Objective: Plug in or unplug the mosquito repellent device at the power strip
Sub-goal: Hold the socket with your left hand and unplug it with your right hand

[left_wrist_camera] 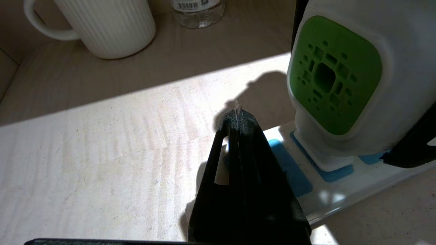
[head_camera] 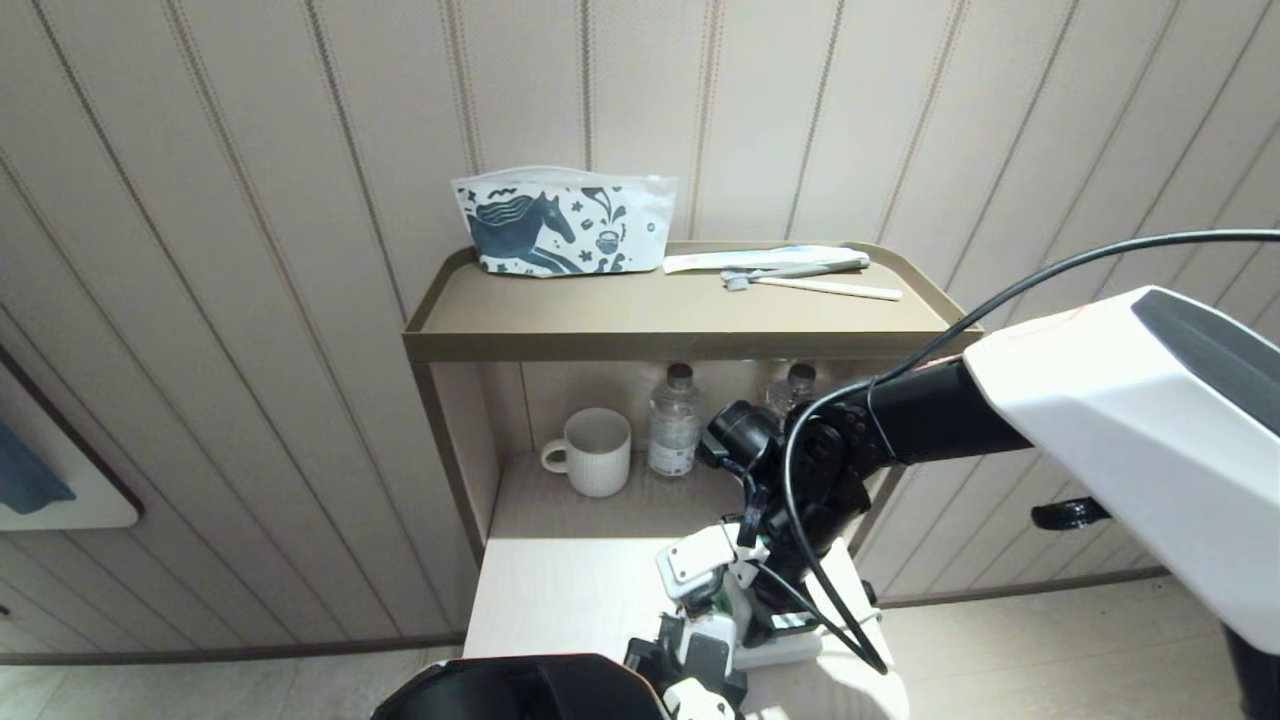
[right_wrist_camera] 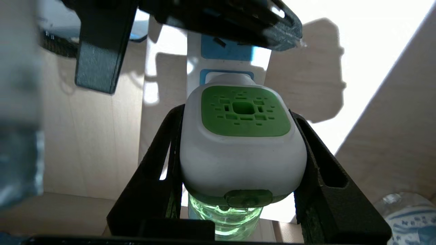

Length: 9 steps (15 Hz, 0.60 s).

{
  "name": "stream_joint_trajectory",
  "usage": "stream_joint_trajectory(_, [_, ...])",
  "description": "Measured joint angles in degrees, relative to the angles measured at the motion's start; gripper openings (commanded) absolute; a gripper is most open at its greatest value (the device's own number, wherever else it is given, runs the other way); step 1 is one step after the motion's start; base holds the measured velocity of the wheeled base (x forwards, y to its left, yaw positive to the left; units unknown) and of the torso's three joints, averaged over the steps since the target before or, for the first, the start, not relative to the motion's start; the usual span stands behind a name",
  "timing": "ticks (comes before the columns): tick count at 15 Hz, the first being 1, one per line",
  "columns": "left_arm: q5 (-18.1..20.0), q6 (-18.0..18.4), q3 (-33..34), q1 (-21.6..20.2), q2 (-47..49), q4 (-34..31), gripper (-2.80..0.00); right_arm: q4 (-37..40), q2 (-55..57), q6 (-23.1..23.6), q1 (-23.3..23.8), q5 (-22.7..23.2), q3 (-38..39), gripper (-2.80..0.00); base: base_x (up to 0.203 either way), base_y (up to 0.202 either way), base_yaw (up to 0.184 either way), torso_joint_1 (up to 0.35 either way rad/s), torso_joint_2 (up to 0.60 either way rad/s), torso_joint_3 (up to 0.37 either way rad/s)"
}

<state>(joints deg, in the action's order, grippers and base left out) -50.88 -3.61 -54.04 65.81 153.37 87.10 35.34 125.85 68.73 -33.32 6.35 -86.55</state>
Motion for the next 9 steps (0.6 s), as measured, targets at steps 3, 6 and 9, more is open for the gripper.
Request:
stream_joint_trajectory(3, [0.74, 0.06, -1.14, -1.60, -0.03, 0.06, -2.80, -0.31, -0.30, -0.14, 0.02, 0.29, -0.02, -2.80, 0.000, 0.000, 0.000, 0.000, 0.00, 0.000])
stream_joint_trajectory(6, [0.97, -0.03, -1.61, -1.22, 0.52, 0.17, -2.80, -0.07, -0.40, 0.02, 0.48, 0.64, -0.23, -2.80, 0.000, 0.000, 0.000, 0.000, 0.00, 0.000])
stream_joint_trajectory(9, [1.44, -0.12, -1.33, 0.65, 1.12, 0.11, -2.80, 0.18, -0.58, -0.10, 1.16, 1.92, -1.34, -2.80, 0.000, 0.000, 0.000, 0.000, 0.00, 0.000])
